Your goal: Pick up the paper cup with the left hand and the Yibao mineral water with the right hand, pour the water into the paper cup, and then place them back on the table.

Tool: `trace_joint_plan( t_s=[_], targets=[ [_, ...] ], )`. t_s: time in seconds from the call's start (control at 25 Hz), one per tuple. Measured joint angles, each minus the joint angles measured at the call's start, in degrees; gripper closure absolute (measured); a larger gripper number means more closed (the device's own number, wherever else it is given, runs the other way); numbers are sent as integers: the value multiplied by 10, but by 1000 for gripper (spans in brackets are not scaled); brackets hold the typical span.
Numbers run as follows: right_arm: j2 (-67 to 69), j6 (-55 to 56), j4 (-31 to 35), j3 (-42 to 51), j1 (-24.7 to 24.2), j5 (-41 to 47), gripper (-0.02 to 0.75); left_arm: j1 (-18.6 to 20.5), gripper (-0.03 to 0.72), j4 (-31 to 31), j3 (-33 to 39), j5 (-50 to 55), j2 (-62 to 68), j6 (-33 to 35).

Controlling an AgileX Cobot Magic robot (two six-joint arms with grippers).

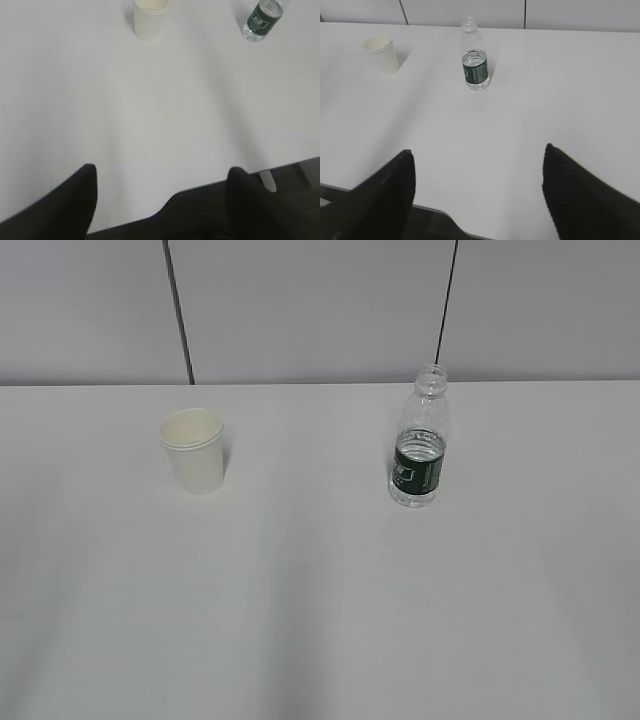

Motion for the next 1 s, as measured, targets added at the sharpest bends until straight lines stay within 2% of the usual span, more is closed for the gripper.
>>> trace_joint_plan(
  t_s=[0.32,0.76,1.0],
  targets=[
    [-68,0,1,27,1,1,153,0,202,-4,0,5,-100,1],
    [-69,0,0,99,1,1,153,0,202,3,2,12,-157,1],
    [-69,0,-27,150,1,1,153,0,202,22,49,12,-170,1]
  ],
)
